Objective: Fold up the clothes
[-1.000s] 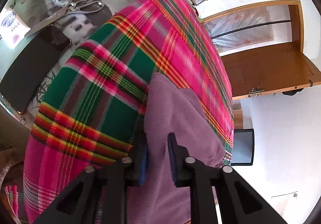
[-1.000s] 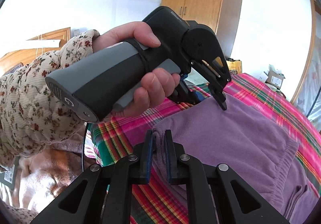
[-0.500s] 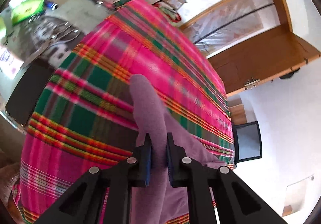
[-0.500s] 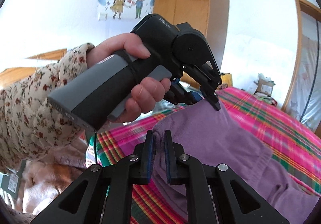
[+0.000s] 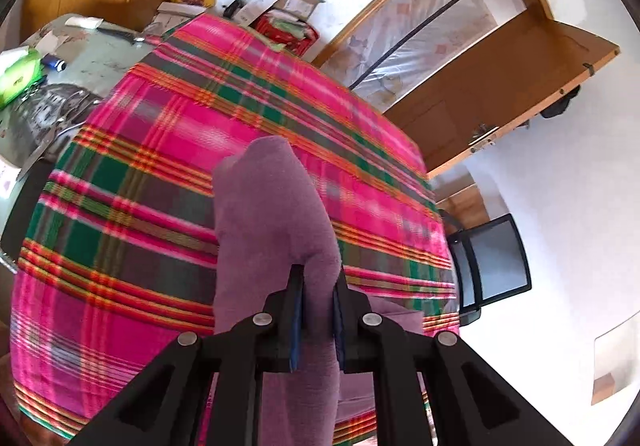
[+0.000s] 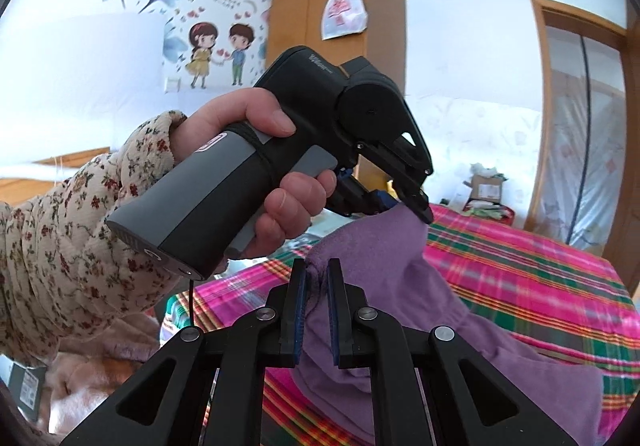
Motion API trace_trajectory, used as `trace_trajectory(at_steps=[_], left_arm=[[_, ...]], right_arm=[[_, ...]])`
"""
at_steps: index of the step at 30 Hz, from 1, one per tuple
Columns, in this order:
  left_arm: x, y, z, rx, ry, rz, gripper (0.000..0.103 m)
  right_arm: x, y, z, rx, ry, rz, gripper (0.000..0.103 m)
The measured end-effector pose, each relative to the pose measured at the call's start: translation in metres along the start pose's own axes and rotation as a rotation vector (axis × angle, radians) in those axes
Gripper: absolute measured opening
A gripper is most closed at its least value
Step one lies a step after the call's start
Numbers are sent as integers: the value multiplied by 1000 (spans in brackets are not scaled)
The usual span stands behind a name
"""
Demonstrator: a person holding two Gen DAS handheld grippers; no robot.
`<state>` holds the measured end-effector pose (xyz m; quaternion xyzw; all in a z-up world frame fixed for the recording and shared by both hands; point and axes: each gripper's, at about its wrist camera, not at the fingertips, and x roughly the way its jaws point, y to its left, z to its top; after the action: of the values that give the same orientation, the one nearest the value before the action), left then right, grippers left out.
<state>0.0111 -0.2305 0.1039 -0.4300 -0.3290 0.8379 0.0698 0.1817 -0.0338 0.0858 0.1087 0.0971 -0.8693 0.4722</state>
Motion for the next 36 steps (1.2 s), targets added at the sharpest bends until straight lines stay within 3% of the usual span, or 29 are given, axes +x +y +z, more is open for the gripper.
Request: trace_trajectory(at_steps=[18, 36], left_arm=[[52, -98, -24, 118, 64, 9, 13], [124, -163, -45, 188, 181, 30, 13]], right_arm=[[-77, -75, -26, 168, -70, -82, 10], [-128, -140, -65, 317, -79, -173, 10]])
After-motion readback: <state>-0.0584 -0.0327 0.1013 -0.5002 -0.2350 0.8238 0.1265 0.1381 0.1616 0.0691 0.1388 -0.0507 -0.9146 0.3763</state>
